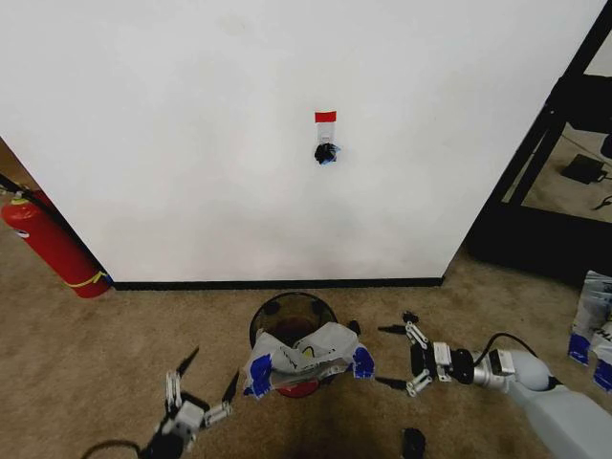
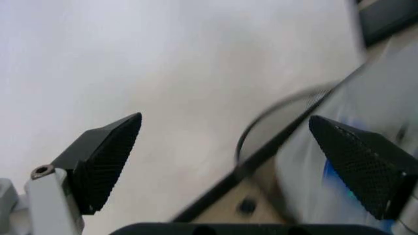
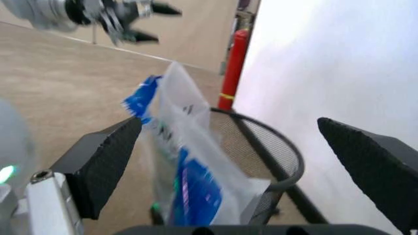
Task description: Pick up the garbage bag from the wall and place it over the trash bin.
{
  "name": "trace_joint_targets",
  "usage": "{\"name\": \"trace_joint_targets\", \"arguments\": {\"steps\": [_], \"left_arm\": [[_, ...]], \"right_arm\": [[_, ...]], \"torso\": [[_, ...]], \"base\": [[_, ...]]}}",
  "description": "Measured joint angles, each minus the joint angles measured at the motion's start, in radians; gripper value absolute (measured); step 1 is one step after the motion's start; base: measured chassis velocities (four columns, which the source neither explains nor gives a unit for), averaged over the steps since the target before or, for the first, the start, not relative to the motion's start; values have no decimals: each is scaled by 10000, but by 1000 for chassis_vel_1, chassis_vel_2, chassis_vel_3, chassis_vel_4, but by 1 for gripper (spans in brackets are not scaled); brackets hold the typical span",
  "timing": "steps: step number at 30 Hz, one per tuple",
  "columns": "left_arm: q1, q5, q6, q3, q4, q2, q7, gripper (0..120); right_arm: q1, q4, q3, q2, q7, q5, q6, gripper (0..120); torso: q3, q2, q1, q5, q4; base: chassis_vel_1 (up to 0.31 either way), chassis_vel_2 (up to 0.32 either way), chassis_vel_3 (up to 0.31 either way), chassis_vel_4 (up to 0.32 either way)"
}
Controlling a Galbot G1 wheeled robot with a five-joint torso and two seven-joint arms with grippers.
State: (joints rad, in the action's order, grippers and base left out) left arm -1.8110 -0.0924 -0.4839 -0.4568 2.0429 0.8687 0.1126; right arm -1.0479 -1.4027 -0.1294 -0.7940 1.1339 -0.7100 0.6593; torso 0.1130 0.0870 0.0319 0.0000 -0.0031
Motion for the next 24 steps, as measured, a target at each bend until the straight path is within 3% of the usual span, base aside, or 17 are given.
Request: {"name": "trace_joint_targets", "arguments": {"steps": [4,7,14,17,20,24], "left_arm": [[752,726,352,-50,239,-477,-819,100],[1987,2225,932,61,82,-1217,-1962,100],[2439,3310,1155,57,424,-2462,-4415,100],[2658,3131,1099,151,535,-2646,-5771,100],[2795,2691,1109,344,509,-2563,-5853,100],[3042,1131,1389,713,292,-2214,-5481,100]], "right_arm": [[20,-222,104,-55,-674,102,45,100],[61,-381,133,-118,-1035,107,-15,100],[5,-897,197,238,53,-385,-1024,100],[322,-881,230,202,309,287,-1387,100],[492,-734,294,96,101,771,-1387,100],[729,-536,470,-274,-889,1773,-1244,100]], "torso": [[0,0,-1,0,2],[1,0,2,-6,-5],[0,0,1,-1,0],[0,0,1,0,0],[0,0,1,-2,3],[0,0,1,-2,0]], "base": [[0,0,0,0],[0,0,0,0],[0,0,0,0],[0,0,0,0],[0,0,0,0],[0,0,0,0]]}}
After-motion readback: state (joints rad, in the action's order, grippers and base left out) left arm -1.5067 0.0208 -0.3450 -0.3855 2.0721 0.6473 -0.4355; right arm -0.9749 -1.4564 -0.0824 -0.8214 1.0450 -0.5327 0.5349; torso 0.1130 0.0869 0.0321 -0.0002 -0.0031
